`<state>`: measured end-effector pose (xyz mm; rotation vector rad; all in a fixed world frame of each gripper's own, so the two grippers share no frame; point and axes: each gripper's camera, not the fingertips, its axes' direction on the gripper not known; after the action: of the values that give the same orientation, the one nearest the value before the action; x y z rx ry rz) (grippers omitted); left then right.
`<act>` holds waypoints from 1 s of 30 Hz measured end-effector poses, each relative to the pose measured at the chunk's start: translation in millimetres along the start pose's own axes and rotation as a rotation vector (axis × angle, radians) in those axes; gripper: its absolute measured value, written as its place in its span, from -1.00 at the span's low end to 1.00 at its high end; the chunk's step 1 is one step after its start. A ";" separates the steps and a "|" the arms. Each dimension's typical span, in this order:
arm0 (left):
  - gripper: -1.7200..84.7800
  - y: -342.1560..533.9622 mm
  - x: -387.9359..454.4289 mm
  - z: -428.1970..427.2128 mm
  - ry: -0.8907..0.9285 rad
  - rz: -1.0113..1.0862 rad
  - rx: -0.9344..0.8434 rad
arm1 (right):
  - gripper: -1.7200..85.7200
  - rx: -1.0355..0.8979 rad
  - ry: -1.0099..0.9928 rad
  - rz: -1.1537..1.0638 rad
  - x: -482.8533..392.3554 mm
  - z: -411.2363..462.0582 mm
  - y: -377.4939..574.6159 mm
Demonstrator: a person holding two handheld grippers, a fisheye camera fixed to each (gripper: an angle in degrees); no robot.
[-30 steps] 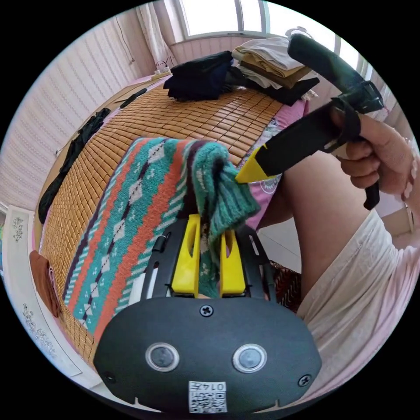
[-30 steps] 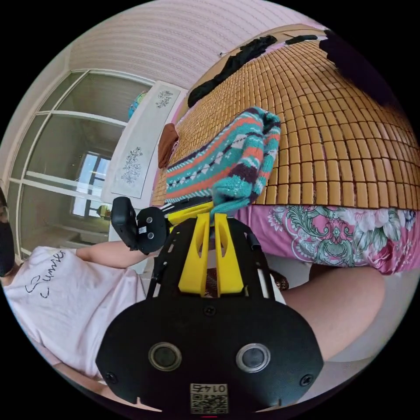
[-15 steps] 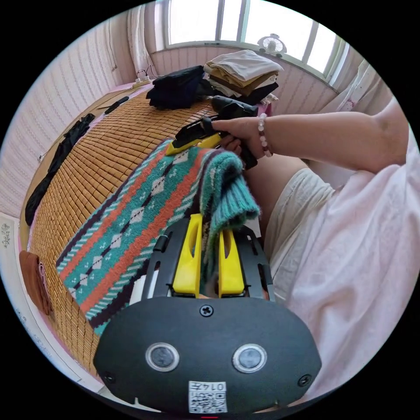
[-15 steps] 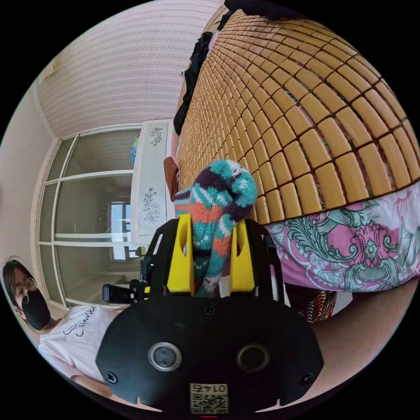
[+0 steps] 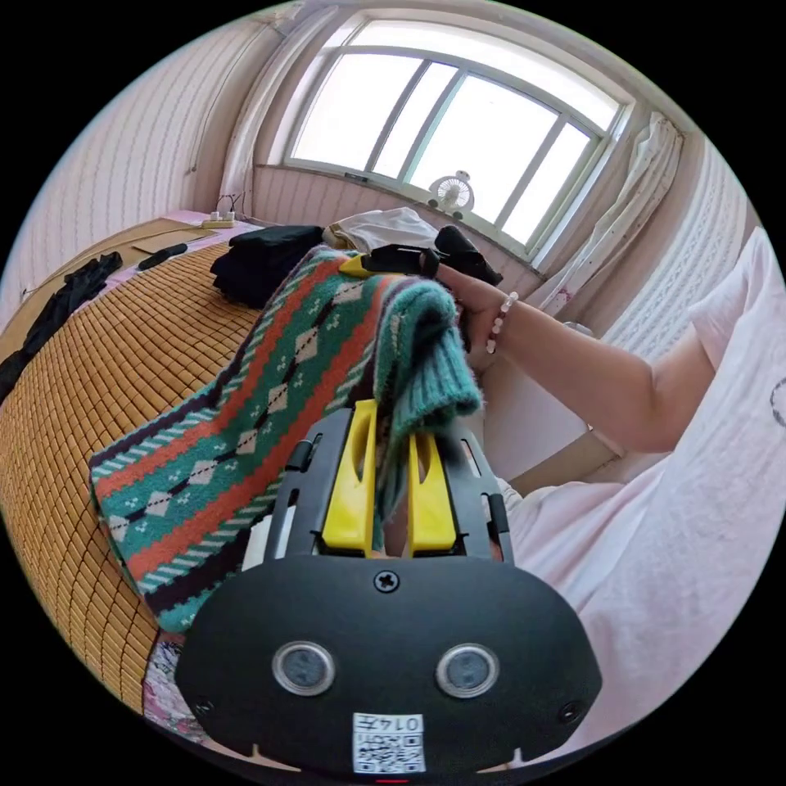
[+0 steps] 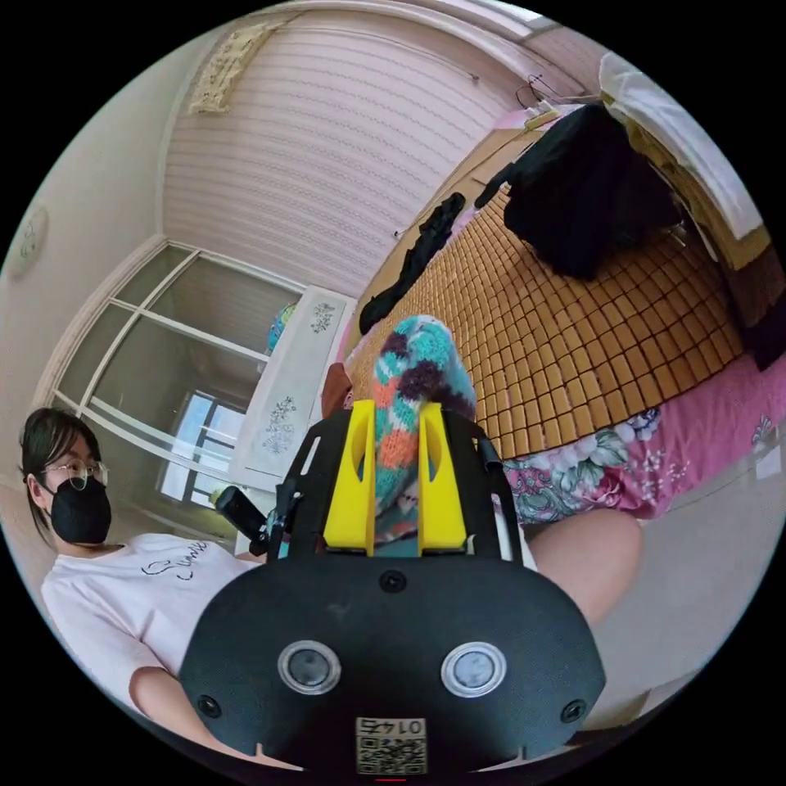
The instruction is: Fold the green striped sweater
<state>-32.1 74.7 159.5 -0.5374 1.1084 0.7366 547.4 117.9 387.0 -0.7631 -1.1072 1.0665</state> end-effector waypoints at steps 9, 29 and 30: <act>-0.82 61.2 -58.2 -48.6 -0.117 -0.230 0.050 | -0.73 -0.380 0.048 -0.321 -114.5 173.1 -51.4; -0.82 121.8 -145.0 -142.8 -0.413 -0.643 0.126 | -0.95 -0.589 0.189 -0.558 -159.5 309.0 -45.6; -0.81 113.3 -148.1 -137.8 -0.418 -0.627 0.115 | -0.96 -0.581 0.253 -0.589 -162.8 323.7 -46.5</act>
<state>-238.6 11.8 244.2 -0.5608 0.5369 0.2151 238.4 -57.3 472.7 -0.9112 -1.3210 0.1374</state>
